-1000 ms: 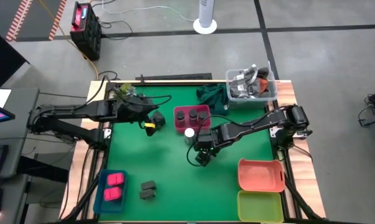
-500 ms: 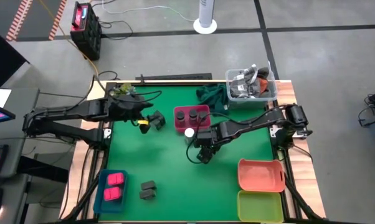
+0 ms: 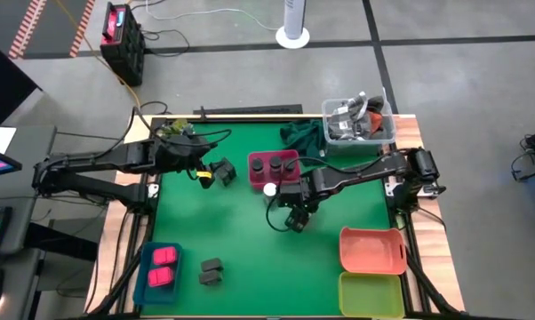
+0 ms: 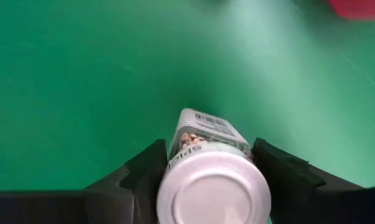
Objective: Sort spices by type
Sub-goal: Put the bottom white seasoning bottle into the yellow bin
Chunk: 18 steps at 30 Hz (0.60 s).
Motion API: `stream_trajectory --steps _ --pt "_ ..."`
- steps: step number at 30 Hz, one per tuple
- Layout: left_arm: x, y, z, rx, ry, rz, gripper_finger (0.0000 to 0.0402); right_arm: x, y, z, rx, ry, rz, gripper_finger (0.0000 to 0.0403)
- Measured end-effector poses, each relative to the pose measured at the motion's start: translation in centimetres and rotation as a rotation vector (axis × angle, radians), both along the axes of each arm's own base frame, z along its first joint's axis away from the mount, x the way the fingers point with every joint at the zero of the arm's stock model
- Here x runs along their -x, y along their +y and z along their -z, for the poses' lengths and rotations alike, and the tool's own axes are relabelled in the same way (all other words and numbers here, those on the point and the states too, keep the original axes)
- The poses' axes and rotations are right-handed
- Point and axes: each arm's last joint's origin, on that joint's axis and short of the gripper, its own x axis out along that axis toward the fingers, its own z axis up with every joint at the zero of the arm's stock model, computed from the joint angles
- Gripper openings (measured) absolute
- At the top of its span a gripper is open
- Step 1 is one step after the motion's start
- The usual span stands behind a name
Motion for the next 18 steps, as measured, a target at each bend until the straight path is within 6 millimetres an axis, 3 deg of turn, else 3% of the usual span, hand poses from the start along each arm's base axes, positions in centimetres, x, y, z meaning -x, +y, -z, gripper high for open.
stream_trajectory --steps 5,11,18 --pt "0.1 0.3 0.0 0.002 0.003 -0.019 0.0283 0.0 0.1 -1.7 -0.014 0.008 -0.015 0.0239" --pt "0.1 0.3 0.0 0.020 -0.012 -0.030 0.0283 1.9 3.1 -6.5 0.008 -0.082 -0.039 0.0239" --pt "-0.1 0.6 -0.4 0.006 -0.058 -0.039 0.0283 3.8 7.8 -7.0 0.017 -0.099 0.035 0.0239"
